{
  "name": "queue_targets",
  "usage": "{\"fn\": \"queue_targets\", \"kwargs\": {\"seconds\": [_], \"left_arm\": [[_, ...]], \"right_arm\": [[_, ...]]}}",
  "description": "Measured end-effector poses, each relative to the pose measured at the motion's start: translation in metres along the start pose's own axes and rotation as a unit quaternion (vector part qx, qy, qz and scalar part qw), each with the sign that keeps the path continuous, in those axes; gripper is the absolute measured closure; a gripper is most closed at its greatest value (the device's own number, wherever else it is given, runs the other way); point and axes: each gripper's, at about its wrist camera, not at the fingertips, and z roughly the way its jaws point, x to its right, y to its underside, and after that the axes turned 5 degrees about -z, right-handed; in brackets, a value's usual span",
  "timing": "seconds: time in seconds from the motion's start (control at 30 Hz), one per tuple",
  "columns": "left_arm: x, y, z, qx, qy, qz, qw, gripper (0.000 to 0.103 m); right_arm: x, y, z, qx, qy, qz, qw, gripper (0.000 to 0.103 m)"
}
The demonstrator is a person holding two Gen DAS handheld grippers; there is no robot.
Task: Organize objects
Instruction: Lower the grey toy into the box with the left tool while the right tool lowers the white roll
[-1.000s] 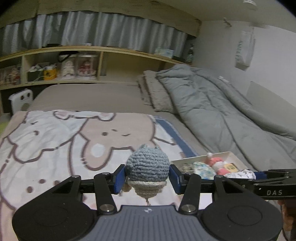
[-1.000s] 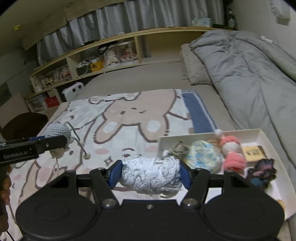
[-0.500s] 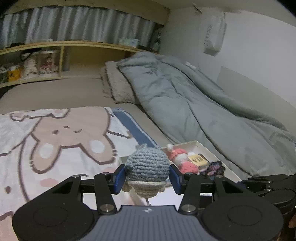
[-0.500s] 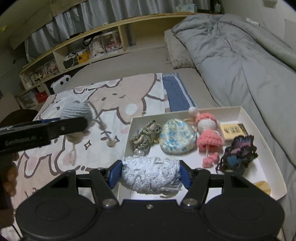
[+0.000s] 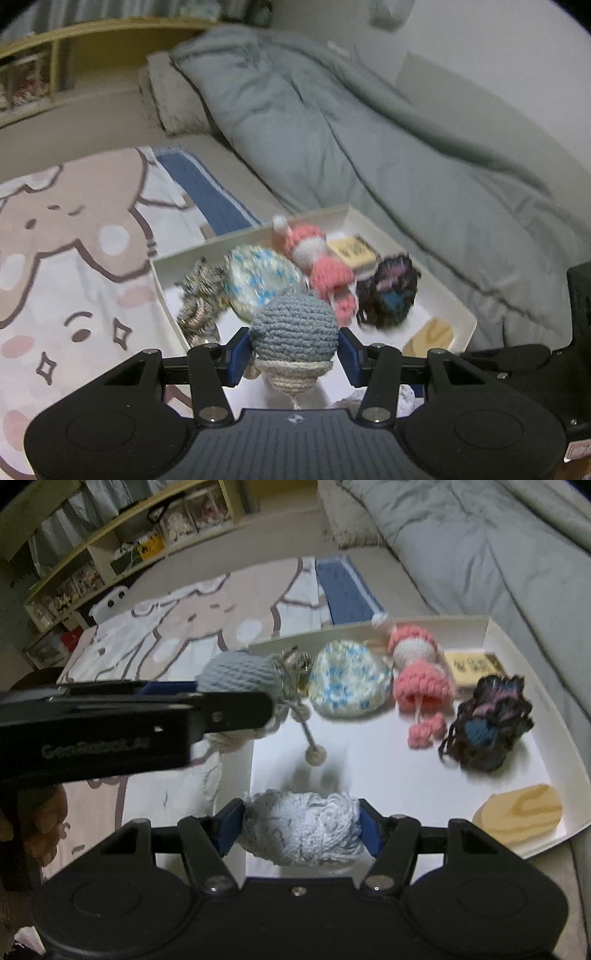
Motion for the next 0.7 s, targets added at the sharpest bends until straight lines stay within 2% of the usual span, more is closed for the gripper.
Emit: {"fn": "queue_targets", "kwargs": {"seconds": [0.13, 0.27, 0.33, 0.37, 0.4, 0.43, 0.7], "left_arm": [[0.003, 0.001, 0.014, -0.032, -0.010, 0.015, 0.9993, 0.052], [0.002, 0.003, 0.020, -0.040, -0.015, 0.018, 0.9989, 0.051], [0.001, 0.003, 0.022, -0.039, -0.024, 0.009, 0.9989, 0.040], [0.000, 0.002, 0.022, -0.039, -0.030, 0.004, 0.9988, 0.031], [0.000, 0.002, 0.022, -0.036, -0.034, 0.001, 0.9988, 0.029], [0.001, 0.001, 0.022, -0.036, -0.035, -0.001, 0.9987, 0.029], [0.006, -0.002, 0.018, -0.034, -0.035, -0.001, 0.9988, 0.029]], "right_arm": [[0.001, 0.001, 0.004, -0.012, -0.005, 0.003, 1.000, 0.037], [0.001, 0.002, 0.006, -0.017, -0.010, 0.002, 1.000, 0.036], [0.002, 0.002, 0.008, -0.022, -0.010, 0.004, 1.000, 0.033], [0.002, 0.002, 0.009, -0.025, -0.011, 0.007, 1.000, 0.026], [0.003, 0.003, 0.009, -0.027, -0.010, 0.011, 1.000, 0.022], [0.004, 0.002, 0.009, -0.026, -0.007, 0.013, 1.000, 0.018], [0.006, 0.000, 0.004, -0.016, -0.005, 0.015, 1.000, 0.018]]}}
